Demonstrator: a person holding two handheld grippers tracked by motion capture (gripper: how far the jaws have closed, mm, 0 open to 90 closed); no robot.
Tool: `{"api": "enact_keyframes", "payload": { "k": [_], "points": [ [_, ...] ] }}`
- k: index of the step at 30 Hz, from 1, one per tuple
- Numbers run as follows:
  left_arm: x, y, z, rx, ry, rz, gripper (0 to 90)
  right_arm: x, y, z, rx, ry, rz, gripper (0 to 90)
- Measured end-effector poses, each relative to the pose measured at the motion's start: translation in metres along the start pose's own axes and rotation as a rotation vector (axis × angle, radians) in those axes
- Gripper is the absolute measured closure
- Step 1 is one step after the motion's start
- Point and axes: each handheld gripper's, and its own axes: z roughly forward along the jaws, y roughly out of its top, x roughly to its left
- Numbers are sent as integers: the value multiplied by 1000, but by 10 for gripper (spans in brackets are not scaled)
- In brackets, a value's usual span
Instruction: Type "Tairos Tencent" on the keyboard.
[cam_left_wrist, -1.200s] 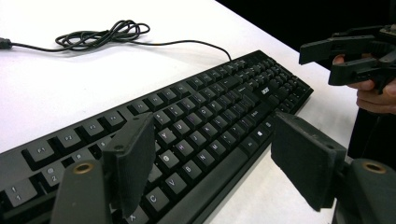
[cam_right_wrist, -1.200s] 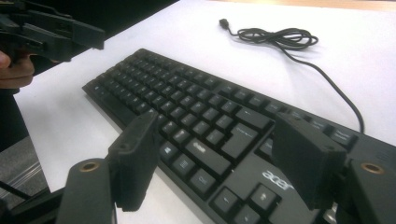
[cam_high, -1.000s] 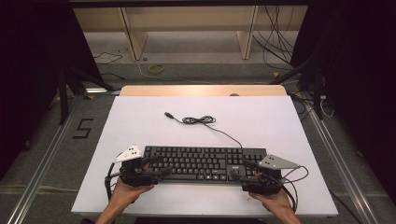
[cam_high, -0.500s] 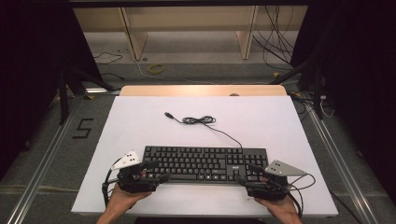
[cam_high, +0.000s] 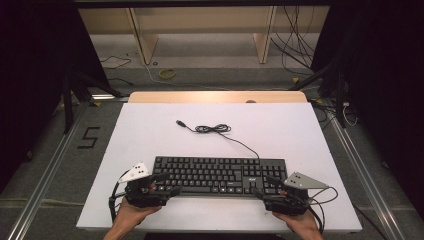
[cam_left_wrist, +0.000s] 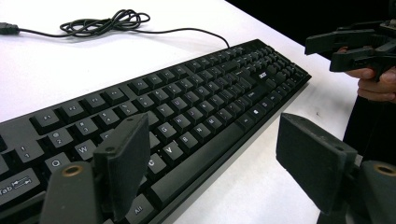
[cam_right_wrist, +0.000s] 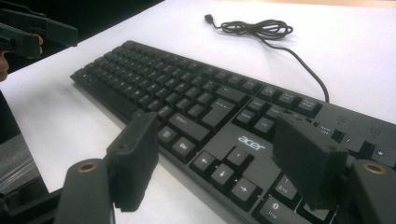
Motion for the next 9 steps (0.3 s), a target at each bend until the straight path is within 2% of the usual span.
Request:
{"api": "enact_keyframes", "payload": {
  "k": [9],
  "points": [
    [1,0,0,-1,4,-3,260,-1,0,0,5,4,4,320]
  ]
}}
